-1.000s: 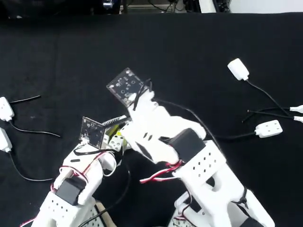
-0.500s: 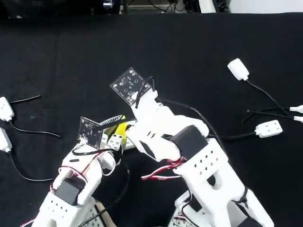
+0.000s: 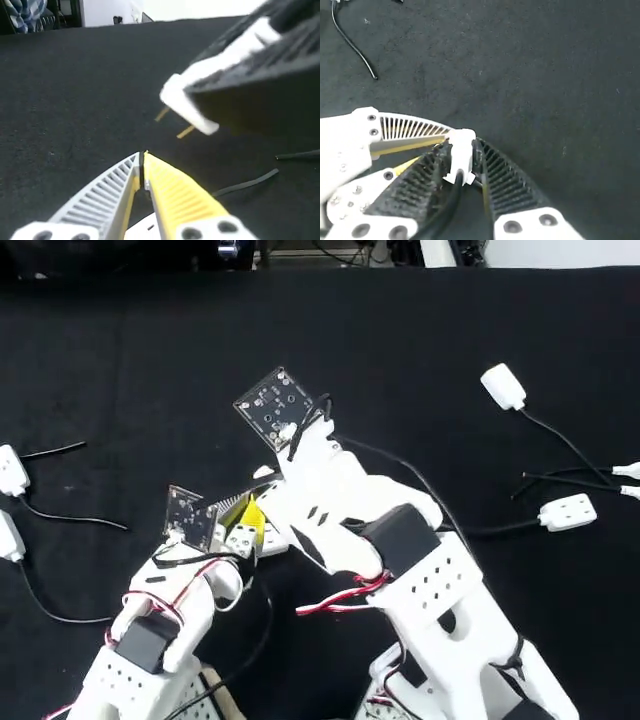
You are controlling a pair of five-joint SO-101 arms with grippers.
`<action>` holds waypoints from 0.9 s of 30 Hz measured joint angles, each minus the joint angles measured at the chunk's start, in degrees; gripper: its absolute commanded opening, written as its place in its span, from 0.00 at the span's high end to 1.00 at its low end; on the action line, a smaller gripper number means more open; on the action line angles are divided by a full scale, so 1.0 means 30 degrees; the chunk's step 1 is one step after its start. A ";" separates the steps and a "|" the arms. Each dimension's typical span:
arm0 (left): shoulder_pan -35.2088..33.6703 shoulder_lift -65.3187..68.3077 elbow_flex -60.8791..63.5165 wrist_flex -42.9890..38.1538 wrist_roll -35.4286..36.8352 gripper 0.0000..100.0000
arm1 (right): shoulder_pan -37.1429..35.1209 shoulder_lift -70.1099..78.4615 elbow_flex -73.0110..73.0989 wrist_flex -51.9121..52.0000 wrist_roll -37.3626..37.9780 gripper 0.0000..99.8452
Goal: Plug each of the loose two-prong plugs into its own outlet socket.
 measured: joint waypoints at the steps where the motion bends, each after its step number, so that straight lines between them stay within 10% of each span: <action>1: 0.0059 0.0000 0.0000 0.0000 0.0000 0.97 | -0.0029 0.0000 0.0000 0.0029 0.0000 0.99; 10: 0.0147 0.0000 0.0000 0.0029 -0.0029 0.97 | -0.2755 -0.0029 -0.0088 0.1582 0.0029 0.99; 27: -0.0234 0.0000 0.0000 0.0029 0.0000 0.97 | -0.0821 -0.0381 -0.0234 0.3546 0.0088 0.99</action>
